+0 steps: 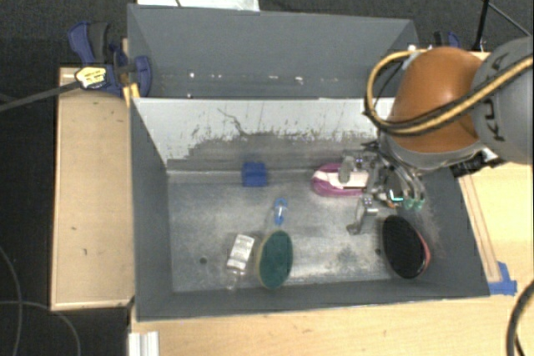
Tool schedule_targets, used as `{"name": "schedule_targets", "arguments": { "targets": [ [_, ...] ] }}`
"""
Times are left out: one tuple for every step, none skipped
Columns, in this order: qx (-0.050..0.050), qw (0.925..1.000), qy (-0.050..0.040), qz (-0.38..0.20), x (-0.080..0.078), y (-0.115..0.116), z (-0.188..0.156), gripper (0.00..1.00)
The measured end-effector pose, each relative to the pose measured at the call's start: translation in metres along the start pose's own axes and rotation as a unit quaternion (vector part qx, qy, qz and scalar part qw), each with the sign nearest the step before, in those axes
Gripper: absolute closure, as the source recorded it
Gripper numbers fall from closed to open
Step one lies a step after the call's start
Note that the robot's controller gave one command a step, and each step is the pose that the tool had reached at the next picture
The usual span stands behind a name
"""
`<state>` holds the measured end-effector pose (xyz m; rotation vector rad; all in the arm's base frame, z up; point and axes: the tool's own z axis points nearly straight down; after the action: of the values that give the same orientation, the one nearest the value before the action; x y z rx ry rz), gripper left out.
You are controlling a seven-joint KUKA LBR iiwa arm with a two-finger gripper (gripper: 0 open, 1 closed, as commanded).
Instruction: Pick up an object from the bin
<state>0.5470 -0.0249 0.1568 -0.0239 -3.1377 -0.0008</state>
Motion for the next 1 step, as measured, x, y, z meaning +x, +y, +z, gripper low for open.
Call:
{"name": "schedule_targets", "arguments": {
  "targets": [
    [0.001,0.9997,-0.0006,-0.024,0.0361,-0.1075,0.0386,0.00]
  ]
}}
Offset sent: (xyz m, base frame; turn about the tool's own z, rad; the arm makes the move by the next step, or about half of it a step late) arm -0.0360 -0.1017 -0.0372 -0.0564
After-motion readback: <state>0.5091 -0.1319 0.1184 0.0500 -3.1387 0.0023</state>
